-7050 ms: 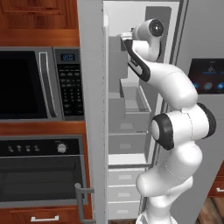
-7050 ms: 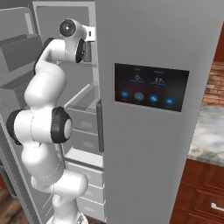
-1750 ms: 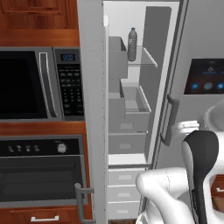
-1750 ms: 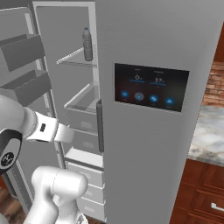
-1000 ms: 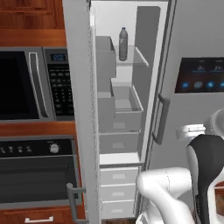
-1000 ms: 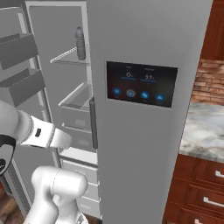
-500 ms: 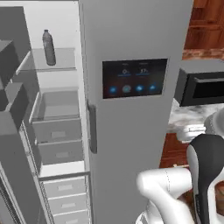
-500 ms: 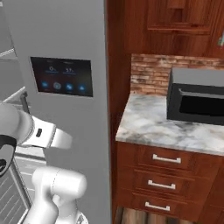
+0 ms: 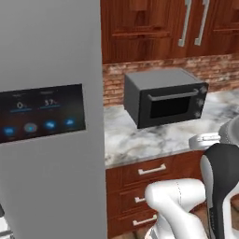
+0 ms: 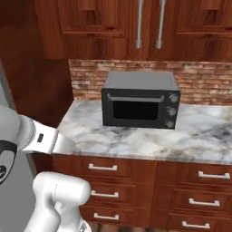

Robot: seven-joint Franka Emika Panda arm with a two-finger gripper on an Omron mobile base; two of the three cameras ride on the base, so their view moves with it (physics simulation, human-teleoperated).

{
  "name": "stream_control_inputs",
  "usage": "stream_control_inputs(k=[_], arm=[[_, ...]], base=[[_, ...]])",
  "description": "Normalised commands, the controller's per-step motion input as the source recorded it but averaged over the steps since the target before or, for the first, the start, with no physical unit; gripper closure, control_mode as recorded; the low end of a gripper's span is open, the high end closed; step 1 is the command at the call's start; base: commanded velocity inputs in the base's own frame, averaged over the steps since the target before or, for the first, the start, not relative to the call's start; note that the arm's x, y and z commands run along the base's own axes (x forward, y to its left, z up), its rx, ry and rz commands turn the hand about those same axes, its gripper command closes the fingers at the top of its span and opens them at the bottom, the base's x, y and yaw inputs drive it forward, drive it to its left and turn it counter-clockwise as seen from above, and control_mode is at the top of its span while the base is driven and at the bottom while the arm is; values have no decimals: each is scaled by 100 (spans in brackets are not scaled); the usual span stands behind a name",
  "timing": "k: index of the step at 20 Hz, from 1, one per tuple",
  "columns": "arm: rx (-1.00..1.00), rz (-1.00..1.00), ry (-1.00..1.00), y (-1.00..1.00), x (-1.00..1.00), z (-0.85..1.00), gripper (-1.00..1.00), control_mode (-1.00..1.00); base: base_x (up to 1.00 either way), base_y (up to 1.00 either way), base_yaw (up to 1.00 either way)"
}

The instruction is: Take the bottled waters from the counter and place them in the freezer to freeze. Close the freezer door after placing the bottles.

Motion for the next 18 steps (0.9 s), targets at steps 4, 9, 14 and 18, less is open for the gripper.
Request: stream_control_inputs(k=[4,9,14,18], arm=[[0,0,0,0,0,0,-100,100],[0,0,0,0,0,0,-100,100],[0,0,0,0,0,0,-100,100],[0,0,0,0,0,0,-100,100]], base=[[49,-100,-12],[21,-100,-2],[55,-94,4],[10,-90,30]])
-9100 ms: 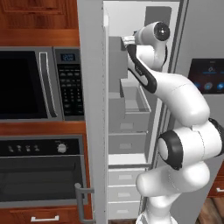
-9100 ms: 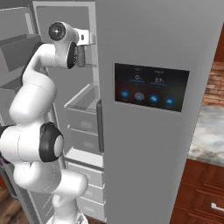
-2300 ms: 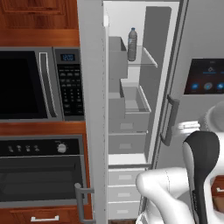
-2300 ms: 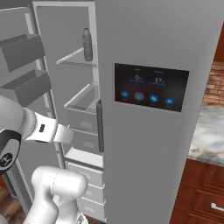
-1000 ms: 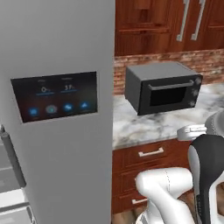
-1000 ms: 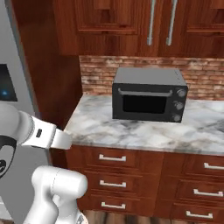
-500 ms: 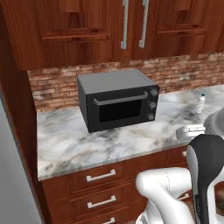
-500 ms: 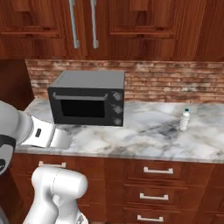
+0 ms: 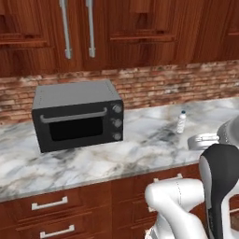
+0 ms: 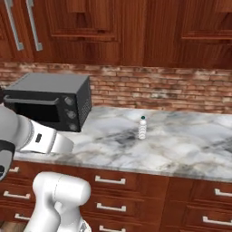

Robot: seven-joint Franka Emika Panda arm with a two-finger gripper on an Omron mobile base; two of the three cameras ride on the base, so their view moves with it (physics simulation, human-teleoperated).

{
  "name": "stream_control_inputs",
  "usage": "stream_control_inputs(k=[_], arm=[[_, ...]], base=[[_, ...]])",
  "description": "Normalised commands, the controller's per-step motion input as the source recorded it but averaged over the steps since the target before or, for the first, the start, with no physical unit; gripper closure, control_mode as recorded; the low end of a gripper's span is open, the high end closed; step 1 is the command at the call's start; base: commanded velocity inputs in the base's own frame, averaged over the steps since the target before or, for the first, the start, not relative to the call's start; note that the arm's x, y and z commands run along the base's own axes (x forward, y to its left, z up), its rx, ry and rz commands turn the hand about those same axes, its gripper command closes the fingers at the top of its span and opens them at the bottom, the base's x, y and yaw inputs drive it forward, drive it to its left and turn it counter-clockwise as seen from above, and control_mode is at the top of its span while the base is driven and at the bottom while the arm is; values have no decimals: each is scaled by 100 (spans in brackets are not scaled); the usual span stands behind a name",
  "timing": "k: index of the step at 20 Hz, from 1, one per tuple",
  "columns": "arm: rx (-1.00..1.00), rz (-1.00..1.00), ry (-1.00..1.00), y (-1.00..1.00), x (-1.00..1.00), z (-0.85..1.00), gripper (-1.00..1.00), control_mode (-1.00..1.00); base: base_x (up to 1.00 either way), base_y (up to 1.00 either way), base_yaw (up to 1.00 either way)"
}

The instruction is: Take the bottled waters from the counter and place them in the freezer to freeze. Close the freezer door after placing the bottles.

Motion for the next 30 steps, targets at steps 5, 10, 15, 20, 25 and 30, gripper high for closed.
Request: stream_control_inputs(k=[5,10,15,20,25,30], arm=[[0,0,0,0,0,0,-100,100],[0,0,0,0,0,0,-100,100],[0,0,0,0,0,0,-100,100],[0,0,0,0,0,0,-100,100],[0,0,0,0,0,0,-100,100],[0,0,0,0,0,0,-100,100]], base=[[31,-33,18],[26,4,10],[15,47,5],[19,29,2],[3,0,0],[34,-67,8]])
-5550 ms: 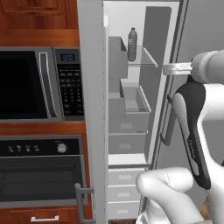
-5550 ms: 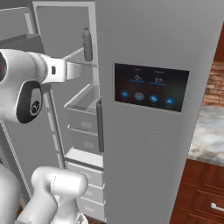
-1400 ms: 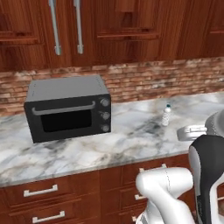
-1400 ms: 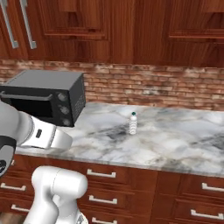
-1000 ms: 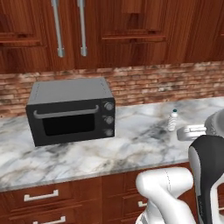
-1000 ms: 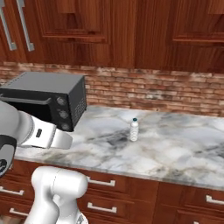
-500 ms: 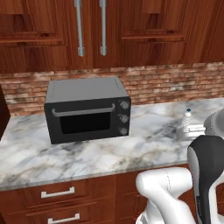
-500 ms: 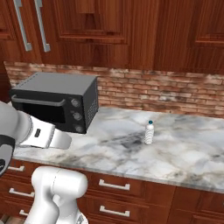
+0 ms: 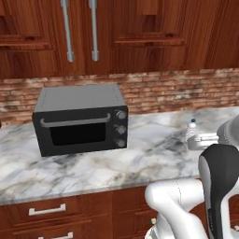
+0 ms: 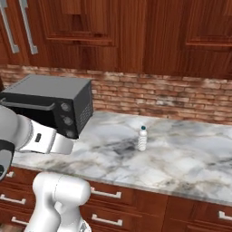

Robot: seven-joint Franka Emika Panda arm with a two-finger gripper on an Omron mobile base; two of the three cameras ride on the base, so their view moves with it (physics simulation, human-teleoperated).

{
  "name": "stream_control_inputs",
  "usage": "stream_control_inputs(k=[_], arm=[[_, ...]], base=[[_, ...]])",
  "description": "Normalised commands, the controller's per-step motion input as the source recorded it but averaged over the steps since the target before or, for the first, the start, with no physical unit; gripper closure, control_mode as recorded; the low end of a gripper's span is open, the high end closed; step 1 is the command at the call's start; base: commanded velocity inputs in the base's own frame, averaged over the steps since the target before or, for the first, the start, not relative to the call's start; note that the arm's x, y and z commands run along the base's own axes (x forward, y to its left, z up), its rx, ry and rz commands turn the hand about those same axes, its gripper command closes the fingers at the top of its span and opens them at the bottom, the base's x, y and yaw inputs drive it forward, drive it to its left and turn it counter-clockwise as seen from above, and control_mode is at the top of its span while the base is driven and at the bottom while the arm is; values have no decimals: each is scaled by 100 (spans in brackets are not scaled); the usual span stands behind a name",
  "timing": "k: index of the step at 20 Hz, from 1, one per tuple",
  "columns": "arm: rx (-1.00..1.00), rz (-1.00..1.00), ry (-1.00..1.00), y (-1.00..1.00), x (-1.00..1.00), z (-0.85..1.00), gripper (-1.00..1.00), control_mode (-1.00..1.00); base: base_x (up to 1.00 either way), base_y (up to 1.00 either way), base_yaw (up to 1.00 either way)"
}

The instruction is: Take the bottled waters from the counter and place them in the freezer to freeze. Close the freezer door after placing the bottles.

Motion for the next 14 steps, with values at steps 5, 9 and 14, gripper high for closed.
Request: stream_control_inputs(k=[5,9,14], arm=[[0,0,0,0,0,0,-100,100],[0,0,0,0,0,0,-100,100],[0,3,0,-30,36,0,-100,-100]], base=[[26,-33,-9],[72,0,-3],[14,-1,0]])
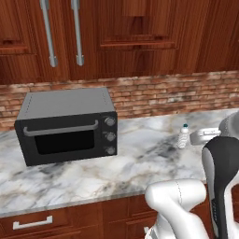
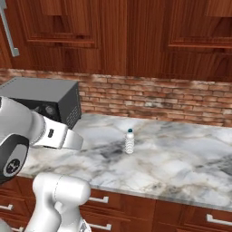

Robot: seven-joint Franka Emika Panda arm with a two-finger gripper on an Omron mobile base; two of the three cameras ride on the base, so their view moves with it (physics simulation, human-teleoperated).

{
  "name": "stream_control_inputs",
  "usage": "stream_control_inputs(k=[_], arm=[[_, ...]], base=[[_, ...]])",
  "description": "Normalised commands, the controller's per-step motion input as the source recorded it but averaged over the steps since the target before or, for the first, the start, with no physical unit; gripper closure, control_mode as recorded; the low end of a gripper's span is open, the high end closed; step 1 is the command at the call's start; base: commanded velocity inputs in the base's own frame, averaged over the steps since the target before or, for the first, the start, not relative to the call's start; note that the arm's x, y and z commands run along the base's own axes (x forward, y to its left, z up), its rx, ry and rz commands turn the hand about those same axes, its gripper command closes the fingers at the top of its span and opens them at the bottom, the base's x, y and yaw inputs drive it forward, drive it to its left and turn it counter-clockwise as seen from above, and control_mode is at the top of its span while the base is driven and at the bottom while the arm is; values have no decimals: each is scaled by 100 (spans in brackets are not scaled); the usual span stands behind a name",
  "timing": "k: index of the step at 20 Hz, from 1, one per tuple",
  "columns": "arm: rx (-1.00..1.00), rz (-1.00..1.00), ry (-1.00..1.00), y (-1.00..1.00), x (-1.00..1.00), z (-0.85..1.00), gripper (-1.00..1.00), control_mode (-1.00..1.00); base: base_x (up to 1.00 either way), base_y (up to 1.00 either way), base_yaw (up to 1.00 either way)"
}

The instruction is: Take the bottled waters from the counter and place them in the freezer to freeze. Close the freezer door after placing the bottles.

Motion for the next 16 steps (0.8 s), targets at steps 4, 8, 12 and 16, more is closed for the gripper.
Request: stream_control_inputs(k=[4,8,12,16], arm=[[7,13,-1,-82,21,-11,-100,-100],[16,14,0,-99,12,-51,-100,-100],[13,12,8,-92,19,-67,-100,-100],[3,12,-9,-71,54,-67,-100,-100]], base=[[0,0,0],[0,0,0],[0,0,0],[0,0,0]])
